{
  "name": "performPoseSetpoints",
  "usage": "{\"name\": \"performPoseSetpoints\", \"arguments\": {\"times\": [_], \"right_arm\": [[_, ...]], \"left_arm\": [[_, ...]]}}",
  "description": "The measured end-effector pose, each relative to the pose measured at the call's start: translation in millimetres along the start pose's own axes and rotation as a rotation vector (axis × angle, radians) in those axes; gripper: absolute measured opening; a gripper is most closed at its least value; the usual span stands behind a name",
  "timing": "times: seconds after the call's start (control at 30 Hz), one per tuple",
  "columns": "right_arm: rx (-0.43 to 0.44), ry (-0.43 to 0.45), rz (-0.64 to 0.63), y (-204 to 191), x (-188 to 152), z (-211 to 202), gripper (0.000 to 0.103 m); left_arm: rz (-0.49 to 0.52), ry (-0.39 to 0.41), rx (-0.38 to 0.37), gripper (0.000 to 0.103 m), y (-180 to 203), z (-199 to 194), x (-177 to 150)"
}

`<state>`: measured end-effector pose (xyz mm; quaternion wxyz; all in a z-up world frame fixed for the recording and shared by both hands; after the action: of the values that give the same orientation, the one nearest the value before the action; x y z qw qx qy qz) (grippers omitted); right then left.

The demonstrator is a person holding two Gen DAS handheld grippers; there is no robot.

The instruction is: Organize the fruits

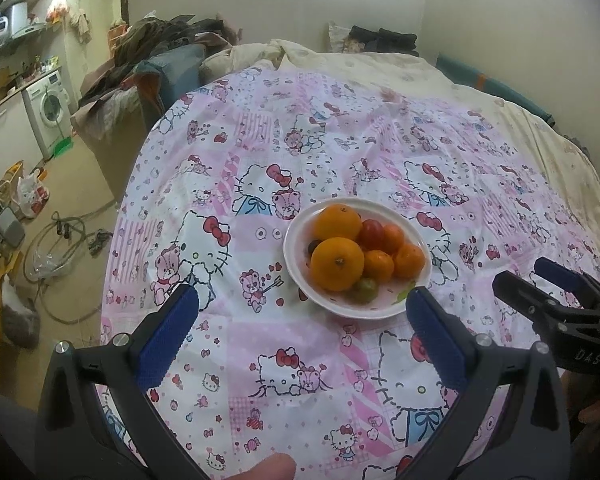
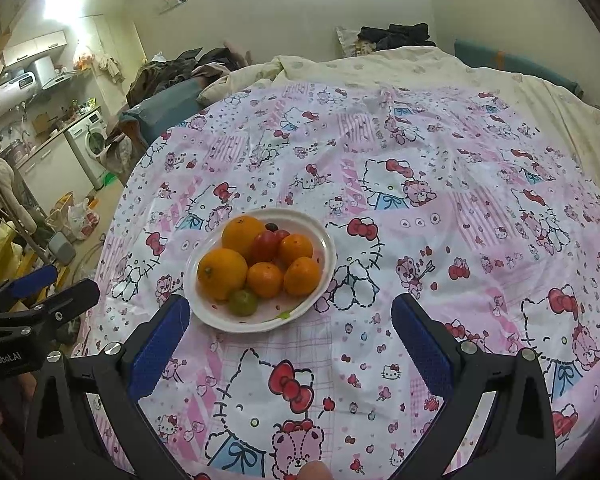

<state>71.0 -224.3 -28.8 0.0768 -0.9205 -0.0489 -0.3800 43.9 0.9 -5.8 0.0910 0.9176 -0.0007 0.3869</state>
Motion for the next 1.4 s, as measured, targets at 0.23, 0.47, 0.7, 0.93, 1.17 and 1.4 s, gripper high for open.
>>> {"name": "performPoseSetpoints", "arguments": {"times": [0.23, 0.47, 0.7, 0.93, 1.17, 1.4], "right_arm": [[0.000, -0.004, 0.004, 1.3, 0.8, 0.1, 0.103], [-0.008, -0.003, 0.005, 3.9, 1.7, -0.5, 0.103], [-0.016, -0.011, 0.005, 4.9, -0.2, 1.6, 0.103], [-0.008, 0.001, 0.008, 3.3, 0.3, -1.6, 0.103], [-0.011, 0.005, 0.006, 2.1, 0.5, -2.3, 0.103], [-0.013, 0.003, 0.003, 2.1, -0.1, -2.5, 0.103]], "left_arm": [[0.010, 0.011, 0.004, 0.102, -1.3, -1.4, -0.4], [0.014, 0.010, 0.009, 0.102, -2.4, -3.5, 0.3], [0.016, 0.012, 0.013, 0.102, -2.6, -4.0, 0.3], [0.018, 0.002, 0.012, 0.102, -2.7, -2.7, 0.4], [0.017, -0.007, 0.010, 0.102, -1.9, 0.9, -0.5], [0.026, -0.021, 0.015, 0.102, -0.6, 5.2, -3.1]]}}
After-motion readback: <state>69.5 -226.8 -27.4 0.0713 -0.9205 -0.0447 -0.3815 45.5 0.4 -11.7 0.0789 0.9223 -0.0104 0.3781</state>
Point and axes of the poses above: each gripper's, at about its wrist camera, not at the fingertips, and z roughly the way its jaws point, y to its right, x to its top, the point moved 1 cm from there along z, roughly the way its jaws point, and after that the axes turned 9 degrees about -x, right-handed, at the moved point
